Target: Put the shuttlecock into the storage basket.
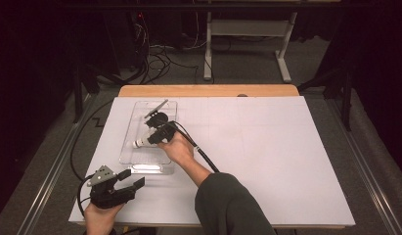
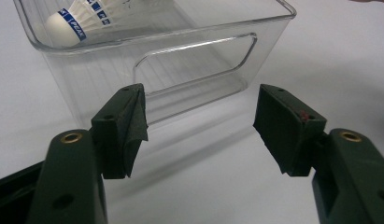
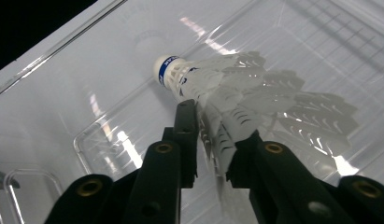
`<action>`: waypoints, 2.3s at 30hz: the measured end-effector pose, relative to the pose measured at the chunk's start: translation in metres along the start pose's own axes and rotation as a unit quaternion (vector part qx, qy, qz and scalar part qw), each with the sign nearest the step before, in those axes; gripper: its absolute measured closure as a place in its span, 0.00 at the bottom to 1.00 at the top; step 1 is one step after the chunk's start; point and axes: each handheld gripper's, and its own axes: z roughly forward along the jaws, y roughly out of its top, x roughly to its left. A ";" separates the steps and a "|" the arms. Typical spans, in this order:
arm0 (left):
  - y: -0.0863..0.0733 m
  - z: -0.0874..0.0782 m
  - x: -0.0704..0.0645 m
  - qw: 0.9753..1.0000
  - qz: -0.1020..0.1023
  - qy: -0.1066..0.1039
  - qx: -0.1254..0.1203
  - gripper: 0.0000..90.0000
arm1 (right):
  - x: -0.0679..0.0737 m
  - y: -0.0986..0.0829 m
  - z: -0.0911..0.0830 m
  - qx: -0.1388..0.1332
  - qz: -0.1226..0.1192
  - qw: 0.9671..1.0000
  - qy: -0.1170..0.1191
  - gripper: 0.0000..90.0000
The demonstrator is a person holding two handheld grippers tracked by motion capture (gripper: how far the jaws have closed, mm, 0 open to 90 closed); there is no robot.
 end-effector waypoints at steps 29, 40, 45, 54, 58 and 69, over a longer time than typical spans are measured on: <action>0.000 0.000 0.000 1.000 0.000 0.000 0.000 0.39 | -0.001 -0.003 -0.007 0.018 -0.011 1.000 -0.010 0.69; 0.000 0.000 0.000 1.000 0.000 0.001 0.001 0.39 | -0.007 -0.009 -0.010 0.020 -0.002 1.000 -0.006 0.69; 0.000 0.000 0.000 1.000 -0.001 0.000 0.001 0.39 | -0.010 -0.012 -0.012 0.017 0.003 1.000 -0.004 0.71; 0.000 0.000 0.000 1.000 -0.001 0.001 0.001 0.39 | -0.014 -0.015 -0.019 0.006 0.005 1.000 0.002 0.81; 0.000 0.000 0.000 1.000 -0.001 0.001 0.001 0.39 | -0.014 -0.016 -0.021 0.009 0.013 1.000 0.004 0.82; 0.000 0.001 0.000 1.000 -0.001 0.001 0.002 0.39 | -0.017 -0.021 -0.028 0.010 0.015 1.000 0.004 0.85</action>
